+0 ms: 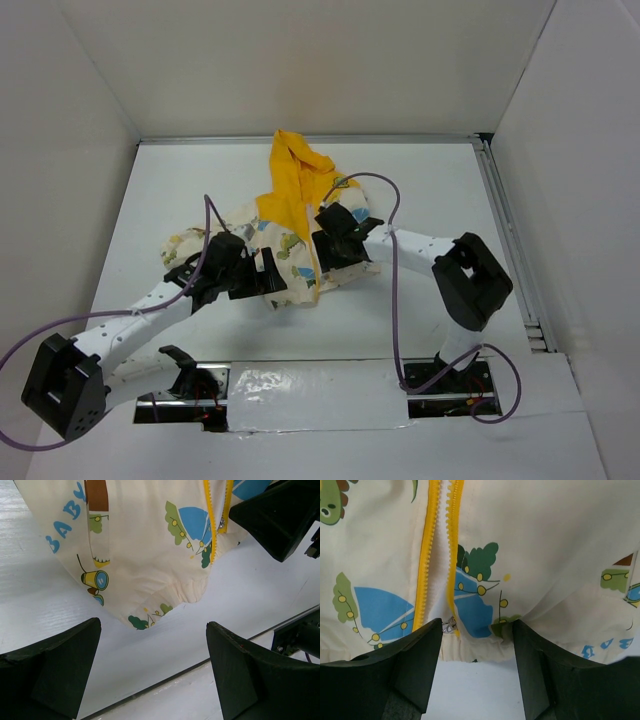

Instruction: Zip up the jacket

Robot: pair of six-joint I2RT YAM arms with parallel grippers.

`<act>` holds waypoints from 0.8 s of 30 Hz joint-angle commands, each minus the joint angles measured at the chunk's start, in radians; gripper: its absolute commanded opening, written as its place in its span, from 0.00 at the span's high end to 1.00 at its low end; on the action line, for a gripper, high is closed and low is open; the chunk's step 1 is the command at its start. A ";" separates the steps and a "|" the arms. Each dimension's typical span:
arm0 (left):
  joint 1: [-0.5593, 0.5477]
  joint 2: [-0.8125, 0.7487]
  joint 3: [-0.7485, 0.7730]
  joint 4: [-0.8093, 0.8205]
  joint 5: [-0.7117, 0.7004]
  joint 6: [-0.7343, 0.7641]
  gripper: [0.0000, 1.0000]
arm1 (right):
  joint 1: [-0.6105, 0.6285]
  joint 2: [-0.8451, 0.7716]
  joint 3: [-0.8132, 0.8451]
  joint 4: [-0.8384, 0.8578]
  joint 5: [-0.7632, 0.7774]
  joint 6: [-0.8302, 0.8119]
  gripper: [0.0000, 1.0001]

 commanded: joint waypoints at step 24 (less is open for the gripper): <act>-0.004 0.010 0.023 0.025 0.031 0.054 0.01 | 0.039 -0.071 0.027 0.003 0.129 0.065 0.90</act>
